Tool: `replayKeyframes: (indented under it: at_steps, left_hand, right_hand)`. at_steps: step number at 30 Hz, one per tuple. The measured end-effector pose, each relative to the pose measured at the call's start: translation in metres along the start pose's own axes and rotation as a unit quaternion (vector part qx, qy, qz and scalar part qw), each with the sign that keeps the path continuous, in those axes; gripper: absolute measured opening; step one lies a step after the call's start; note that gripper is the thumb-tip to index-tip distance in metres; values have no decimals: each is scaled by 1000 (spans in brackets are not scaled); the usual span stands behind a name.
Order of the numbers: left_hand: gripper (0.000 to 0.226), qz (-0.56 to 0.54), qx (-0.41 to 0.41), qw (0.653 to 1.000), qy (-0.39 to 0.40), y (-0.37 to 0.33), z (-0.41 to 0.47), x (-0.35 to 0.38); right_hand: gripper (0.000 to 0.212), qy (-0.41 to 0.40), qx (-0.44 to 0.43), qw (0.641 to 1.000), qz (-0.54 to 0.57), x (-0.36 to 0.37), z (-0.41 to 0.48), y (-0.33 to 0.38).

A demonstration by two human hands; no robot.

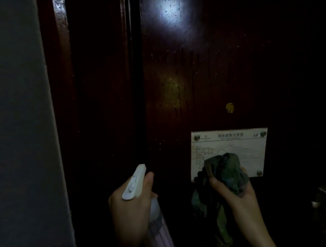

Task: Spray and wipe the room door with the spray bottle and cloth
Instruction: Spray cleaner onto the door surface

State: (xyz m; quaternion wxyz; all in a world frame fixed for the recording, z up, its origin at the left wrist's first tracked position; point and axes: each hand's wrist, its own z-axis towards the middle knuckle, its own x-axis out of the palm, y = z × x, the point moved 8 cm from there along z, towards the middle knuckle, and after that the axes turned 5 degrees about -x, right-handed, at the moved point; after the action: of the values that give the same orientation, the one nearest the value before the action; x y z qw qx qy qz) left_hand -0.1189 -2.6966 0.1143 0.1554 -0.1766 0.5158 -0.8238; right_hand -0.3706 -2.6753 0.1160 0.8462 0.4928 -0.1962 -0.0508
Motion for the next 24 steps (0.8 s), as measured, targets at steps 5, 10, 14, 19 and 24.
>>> replayKeyframes:
  at_steps: [5,10,14,19,24]
  left_hand:
    - [28,-40,-20,998,33,-10,9,10]
    - [35,-49,8,999,13,-27,14,5]
    - [27,-50,21,997,46,-36,17,11]
    - [29,-50,29,997,52,-42,23,12]
    - [31,-48,37,995,80,-32,19,25]
  right_hand:
    - [35,29,-24,999,-12,0,7,11]
    - [36,70,-99,989,-82,2,11,31]
    - [40,79,-95,988,-90,2,16,29]
    - [42,59,-102,989,-92,2,21,30]
    - [33,38,-150,986,-68,15,30,46]
